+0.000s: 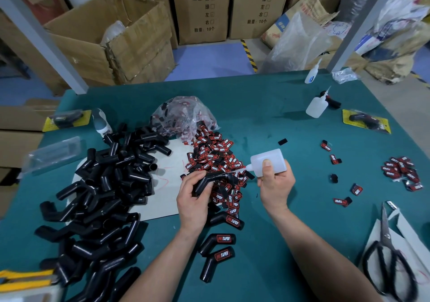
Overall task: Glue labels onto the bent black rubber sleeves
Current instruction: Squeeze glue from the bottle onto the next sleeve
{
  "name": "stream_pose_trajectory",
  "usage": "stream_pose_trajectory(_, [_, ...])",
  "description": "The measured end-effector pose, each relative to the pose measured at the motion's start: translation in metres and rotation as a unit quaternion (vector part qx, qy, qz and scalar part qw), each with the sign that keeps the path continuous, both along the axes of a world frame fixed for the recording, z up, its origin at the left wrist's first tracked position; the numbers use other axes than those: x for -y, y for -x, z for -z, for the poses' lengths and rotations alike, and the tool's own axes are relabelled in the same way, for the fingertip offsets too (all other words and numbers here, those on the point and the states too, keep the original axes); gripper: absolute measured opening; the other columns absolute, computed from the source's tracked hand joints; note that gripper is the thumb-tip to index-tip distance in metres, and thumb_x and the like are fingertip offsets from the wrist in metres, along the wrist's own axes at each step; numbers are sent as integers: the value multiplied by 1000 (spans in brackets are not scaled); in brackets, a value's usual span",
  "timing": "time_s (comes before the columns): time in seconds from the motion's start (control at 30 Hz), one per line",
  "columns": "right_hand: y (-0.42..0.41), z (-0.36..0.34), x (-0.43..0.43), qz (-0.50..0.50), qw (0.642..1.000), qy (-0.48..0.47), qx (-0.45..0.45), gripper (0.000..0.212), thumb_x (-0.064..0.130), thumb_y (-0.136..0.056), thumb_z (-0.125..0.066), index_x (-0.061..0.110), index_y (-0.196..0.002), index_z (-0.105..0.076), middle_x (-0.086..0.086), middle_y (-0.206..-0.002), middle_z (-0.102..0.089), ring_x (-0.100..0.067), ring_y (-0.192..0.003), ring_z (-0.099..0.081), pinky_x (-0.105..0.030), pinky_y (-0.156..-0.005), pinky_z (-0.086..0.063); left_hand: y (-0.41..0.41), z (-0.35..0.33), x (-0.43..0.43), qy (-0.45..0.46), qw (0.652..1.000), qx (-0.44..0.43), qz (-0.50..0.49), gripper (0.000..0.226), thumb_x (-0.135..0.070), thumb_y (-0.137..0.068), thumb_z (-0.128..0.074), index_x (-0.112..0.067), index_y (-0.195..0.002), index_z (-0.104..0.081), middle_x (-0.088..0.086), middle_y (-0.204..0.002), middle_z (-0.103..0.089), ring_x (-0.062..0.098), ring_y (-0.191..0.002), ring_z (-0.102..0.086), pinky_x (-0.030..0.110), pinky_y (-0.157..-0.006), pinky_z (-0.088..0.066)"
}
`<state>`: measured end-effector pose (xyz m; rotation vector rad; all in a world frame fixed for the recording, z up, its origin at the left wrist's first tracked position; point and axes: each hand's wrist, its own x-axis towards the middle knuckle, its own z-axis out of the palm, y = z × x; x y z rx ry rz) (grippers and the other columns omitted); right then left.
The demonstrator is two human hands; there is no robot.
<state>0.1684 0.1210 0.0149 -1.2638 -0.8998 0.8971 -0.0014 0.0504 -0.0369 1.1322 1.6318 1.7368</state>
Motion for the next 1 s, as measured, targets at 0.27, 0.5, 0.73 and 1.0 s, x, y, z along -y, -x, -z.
stream_pose_trajectory(0.27, [0, 3, 0, -2, 1000, -3, -1, 38, 50, -77, -66, 16, -76, -50, 3, -53, -51, -12, -35, -46, -23, -36, -39, 1, 3, -2, -7, 1000, 6, -2, 39, -18, -87, -77, -46, -112, -71, -11, -118, -70, 17, -117, -66, 23, -105, -47])
stream_pose_trajectory(0.5, [-4, 1, -3, 4, 1000, -2, -9, 36, 50, -77, -66, 18, -76, -51, 5, -51, -54, -11, -35, -47, -24, -36, -40, 2, 3, -1, -4, 1000, 4, -1, 31, -29, -87, -75, -47, -113, -71, -9, -119, -69, 17, -117, -66, 26, -107, -48])
stream_pose_trajectory(0.73, [-4, 2, -2, 6, 1000, -5, 3, 34, 50, -78, -65, 18, -76, -51, 5, -52, -54, -11, -35, -47, -23, -36, -40, 1, 2, -1, 2, 1000, 4, -3, 35, -21, -87, -76, -46, -112, -71, -8, -118, -70, 19, -117, -66, 27, -107, -48])
stream_pose_trajectory(1.0, [-2, 3, 0, -2, 1000, -10, 12, 34, 50, -79, -65, 19, -77, -51, 4, -52, -55, -11, -36, -49, -24, -36, -41, 0, -2, 1, 10, 1000, 12, -3, 40, -15, -86, -78, -46, -110, -73, -8, -116, -70, 16, -114, -66, 19, -102, -48])
